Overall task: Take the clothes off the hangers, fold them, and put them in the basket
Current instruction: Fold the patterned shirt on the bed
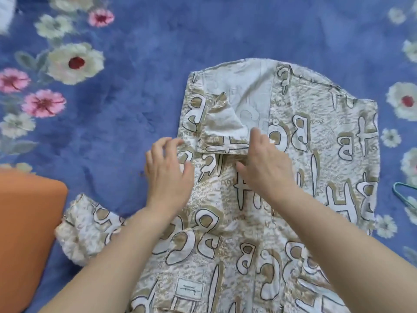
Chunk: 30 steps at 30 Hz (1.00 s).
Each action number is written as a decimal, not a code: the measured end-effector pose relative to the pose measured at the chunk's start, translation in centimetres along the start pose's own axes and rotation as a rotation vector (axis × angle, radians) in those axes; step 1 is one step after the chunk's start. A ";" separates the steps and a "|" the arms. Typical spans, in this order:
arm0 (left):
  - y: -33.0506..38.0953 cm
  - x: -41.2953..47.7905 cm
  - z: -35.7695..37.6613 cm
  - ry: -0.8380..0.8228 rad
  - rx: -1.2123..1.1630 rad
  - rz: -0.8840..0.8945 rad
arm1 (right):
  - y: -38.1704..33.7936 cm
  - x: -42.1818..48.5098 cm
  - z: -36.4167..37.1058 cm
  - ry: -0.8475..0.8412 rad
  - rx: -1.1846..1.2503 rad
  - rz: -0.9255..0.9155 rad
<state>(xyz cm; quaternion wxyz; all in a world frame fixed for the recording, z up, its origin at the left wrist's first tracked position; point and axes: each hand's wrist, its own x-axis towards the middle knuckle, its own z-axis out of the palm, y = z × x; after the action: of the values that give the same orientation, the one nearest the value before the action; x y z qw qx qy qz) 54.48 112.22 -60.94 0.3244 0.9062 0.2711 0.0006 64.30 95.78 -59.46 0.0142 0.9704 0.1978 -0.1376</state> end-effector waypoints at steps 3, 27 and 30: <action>2.0 4.7 2.0 0.004 -0.007 0.084 | 0.8 2.8 0.5 0.095 0.014 -0.080; 6.6 25.7 -3.8 0.088 0.474 0.107 | 8.5 16.1 -3.4 0.225 1.013 0.513; 4.4 24.0 -0.8 0.097 0.431 0.030 | 7.4 16.8 -2.0 0.113 1.200 0.572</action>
<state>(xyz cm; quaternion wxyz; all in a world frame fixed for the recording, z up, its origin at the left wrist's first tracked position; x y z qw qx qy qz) 76.95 121.68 -61.88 0.1100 0.9575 0.2667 -0.0089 82.54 95.52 -62.26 -0.5028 0.8300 -0.1778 -0.1633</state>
